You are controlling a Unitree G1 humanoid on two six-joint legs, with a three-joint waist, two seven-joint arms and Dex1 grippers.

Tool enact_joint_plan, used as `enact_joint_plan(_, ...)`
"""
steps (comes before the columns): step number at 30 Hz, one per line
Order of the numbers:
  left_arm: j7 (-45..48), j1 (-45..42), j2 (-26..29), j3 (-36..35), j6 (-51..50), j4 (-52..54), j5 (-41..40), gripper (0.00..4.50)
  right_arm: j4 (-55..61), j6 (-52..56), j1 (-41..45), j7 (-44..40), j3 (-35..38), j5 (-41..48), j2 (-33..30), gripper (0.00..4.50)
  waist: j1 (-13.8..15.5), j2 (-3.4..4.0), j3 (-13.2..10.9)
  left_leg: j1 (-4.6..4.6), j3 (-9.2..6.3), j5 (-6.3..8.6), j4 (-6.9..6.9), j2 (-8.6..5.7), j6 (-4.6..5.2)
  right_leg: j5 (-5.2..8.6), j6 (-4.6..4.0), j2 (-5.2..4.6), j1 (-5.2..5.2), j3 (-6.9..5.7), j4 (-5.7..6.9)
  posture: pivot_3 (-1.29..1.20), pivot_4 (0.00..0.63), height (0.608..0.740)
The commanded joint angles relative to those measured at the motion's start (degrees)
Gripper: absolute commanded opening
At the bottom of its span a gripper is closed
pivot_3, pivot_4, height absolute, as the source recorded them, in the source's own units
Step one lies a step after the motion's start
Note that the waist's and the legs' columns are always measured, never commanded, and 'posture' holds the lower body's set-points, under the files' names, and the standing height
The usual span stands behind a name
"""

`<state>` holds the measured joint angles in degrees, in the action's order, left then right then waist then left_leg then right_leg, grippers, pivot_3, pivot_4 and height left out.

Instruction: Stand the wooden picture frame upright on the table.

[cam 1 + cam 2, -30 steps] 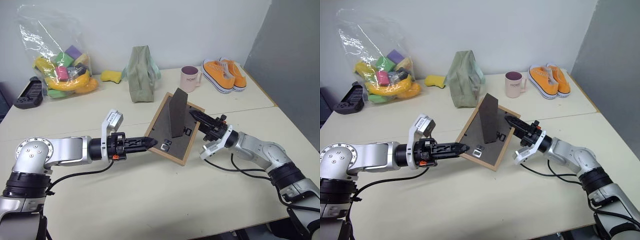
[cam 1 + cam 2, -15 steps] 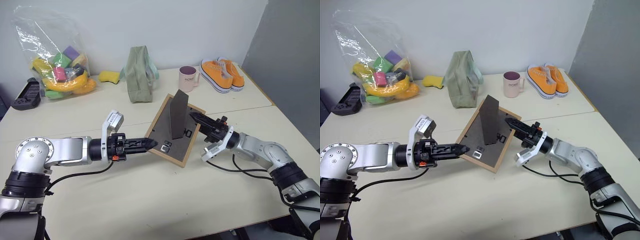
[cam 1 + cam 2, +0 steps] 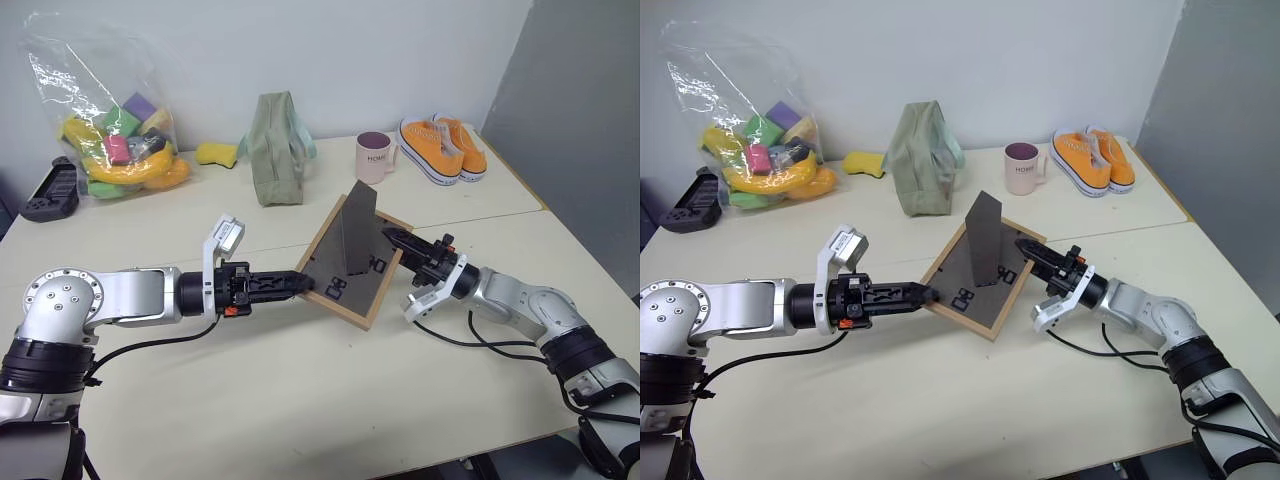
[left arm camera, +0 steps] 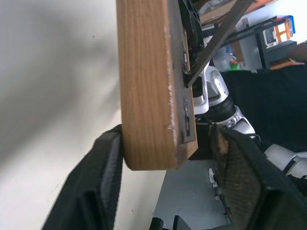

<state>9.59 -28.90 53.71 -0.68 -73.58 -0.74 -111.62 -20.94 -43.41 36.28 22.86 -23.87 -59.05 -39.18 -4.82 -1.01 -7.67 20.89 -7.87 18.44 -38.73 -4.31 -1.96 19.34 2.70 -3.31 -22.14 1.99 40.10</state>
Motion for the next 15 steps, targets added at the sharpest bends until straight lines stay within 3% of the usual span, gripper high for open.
enact_joint_plan(1,1.0,-0.1,0.8,-2.3,0.8,1.5,-0.9,3.87,0.9,-0.2,0.8,0.7,1.5,2.1,0.0,1.34,0.0,0.00,0.0,0.00,0.09,0.00,0.00,0.00,0.00,0.00,0.00,0.01,-0.04,0.11,0.00,0.00,0.150,0.740)
enact_joint_plan(4,1.4,0.3,0.7,-3.3,1.5,2.4,0.1,3.87,0.6,-0.4,1.0,0.6,1.4,2.2,0.1,1.34,-0.1,0.00,0.0,-0.02,0.16,0.00,0.00,0.02,0.00,0.00,0.00,0.04,-0.08,0.21,0.01,0.00,0.150,0.740)
enact_joint_plan(9,8.9,2.4,-0.7,-10.3,7.3,9.1,11.9,3.87,-0.1,-2.7,1.0,-1.6,1.5,5.4,0.3,1.34,-0.2,0.00,0.0,-0.03,0.19,0.00,0.00,0.05,0.00,0.00,0.00,0.06,-0.11,0.25,-0.01,0.00,0.150,0.740)
enact_joint_plan(12,13.1,7.5,-3.4,-21.0,17.9,18.7,20.9,3.87,-2.3,-7.8,1.2,-9.4,0.4,15.3,1.2,1.34,-0.3,0.01,0.0,-0.03,0.21,0.00,0.01,0.09,0.00,0.00,0.00,0.06,-0.10,0.26,-0.08,0.00,0.150,0.740)
enact_joint_plan(15,15.8,12.8,-4.9,-24.4,22.9,27.1,28.0,3.87,-4.9,-7.9,1.6,-18.3,0.6,25.6,3.3,1.34,-0.4,-0.02,0.0,0.00,0.40,0.01,0.02,0.35,0.00,0.00,0.00,-0.03,-0.09,0.35,-0.19,0.00,0.150,0.740)
